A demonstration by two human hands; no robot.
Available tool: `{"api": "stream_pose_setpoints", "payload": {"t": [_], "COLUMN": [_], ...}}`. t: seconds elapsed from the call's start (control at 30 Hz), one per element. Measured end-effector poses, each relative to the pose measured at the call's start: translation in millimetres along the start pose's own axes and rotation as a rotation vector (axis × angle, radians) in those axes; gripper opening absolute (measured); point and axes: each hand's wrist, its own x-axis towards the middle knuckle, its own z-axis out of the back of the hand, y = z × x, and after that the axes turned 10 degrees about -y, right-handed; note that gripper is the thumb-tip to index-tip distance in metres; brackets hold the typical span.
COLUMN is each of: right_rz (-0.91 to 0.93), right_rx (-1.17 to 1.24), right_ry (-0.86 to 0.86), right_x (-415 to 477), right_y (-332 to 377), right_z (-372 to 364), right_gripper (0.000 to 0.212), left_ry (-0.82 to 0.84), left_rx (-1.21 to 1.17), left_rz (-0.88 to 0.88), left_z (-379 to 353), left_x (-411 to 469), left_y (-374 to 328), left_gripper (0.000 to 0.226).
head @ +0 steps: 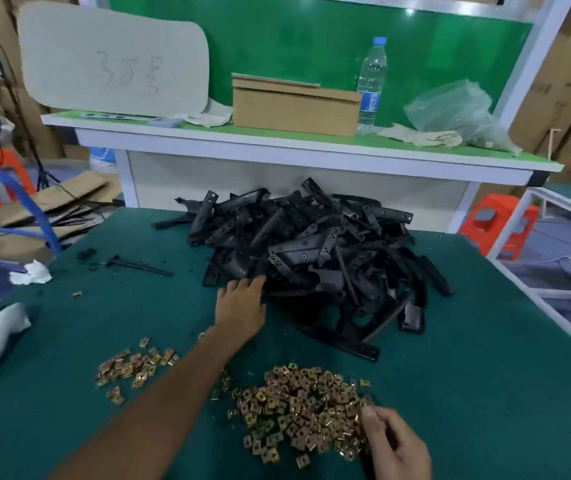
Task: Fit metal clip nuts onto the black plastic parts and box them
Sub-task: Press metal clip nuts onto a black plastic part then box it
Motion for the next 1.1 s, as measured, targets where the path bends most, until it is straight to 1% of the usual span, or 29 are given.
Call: {"api": "stream_pose_setpoints", "payload": {"t": [0.03,0.07,0.13,0.17,0.23,0.33,0.4,0.43,0.47,0.5,0.53,0.57,0.6,0.63,0.67,0.73,0.77,0.8,0.83,0.87,0.9,0.93,1.0,1.03,1.1], "right_rz": [0.029,0.035,0.001,-0.013,-0.033,-0.021,-0.027,-0.033,-0.044,-0.041,-0.029,-0.033,-0.062,-0.119,-0.188,-0.336,-0.384,-0.4,-0.407,-0.406,-0.392,-0.374,-0.361,-0.353,-0.335], "right_rx": [-0.009,-0.033,-0.023,-0.025,-0.03,-0.07,-0.077,-0.064,-0.049,-0.039,-0.036,-0.015,0.032,0.098,0.16,0.273,0.32,0.332,0.333,0.329,0.311,0.28,0.252,0.248,0.227], "right_ry": [0.001,0.006,0.07,0.081,0.084,0.086,0.059,0.035,0.005,-0.03,-0.066,-0.066,-0.022,0.07,0.203,0.433,0.472,0.448,0.392,0.324,0.252,0.175,0.067,0.046,0.024], "right_x": [-1,-1,-2,-2,-2,-4,-6,-7,-7,-7,-5,-1,4,9,13,16,16,15,15,15,15,16,17,16,9], "right_y": [0,0,1,1,0,-1,4,8,13,19,29,41,53,64,75,90,89,84,78,71,63,53,41,37,30], "right_z": [0,-1,0,0,0,1,1,0,1,2,4,5,6,6,5,-1,-4,-6,-7,-7,-5,-3,1,0,-3], "right_gripper": [0.013,0.015,0.019,0.021,0.024,0.014,0.008,0.009,0.015,0.028,0.04,0.05,0.059,0.065,0.069,0.06,0.049,0.039,0.034,0.031,0.03,0.031,0.033,0.032,0.034], "left_ry": [0.039,0.036,-0.013,-0.047,-0.122,-0.249,-0.335,-0.383,-0.421,-0.443,-0.449,-0.438,-0.408,-0.369,-0.333,-0.247,-0.155,-0.028,0.111,0.216,0.259,0.252,0.225,0.255,0.298], "left_rx": [0.011,-0.004,-0.031,-0.063,-0.159,-0.37,-0.515,-0.587,-0.663,-0.741,-0.829,-0.921,-1.009,-1.069,-1.092,-1.054,-1.036,-1.028,-1.019,-0.97,-0.859,-0.696,-0.378,-0.276,-0.162], "left_rz": [-0.022,-0.027,-0.003,0.011,0.038,0.087,0.111,0.12,0.124,0.121,0.108,0.086,0.056,0.018,-0.029,-0.128,-0.168,-0.187,-0.183,-0.17,-0.171,-0.189,-0.246,-0.257,-0.275], "left_z": [0,-3,-7,-7,-1,20,44,58,71,84,95,104,110,114,114,110,106,99,92,83,74,65,46,39,28], "left_x": [3,6,10,12,13,17,15,12,6,-2,-14,-28,-45,-63,-81,-110,-120,-126,-129,-130,-131,-131,-134,-137,-142], "left_y": [3,5,12,12,10,2,-11,-17,-24,-31,-39,-48,-59,-70,-81,-98,-103,-104,-102,-96,-88,-79,-63,-58,-54], "left_gripper": [0.054,0.046,0.033,0.031,0.031,0.034,0.032,0.031,0.03,0.028,0.027,0.026,0.025,0.026,0.026,0.031,0.037,0.045,0.059,0.07,0.074,0.072,0.059,0.055,0.053]}}
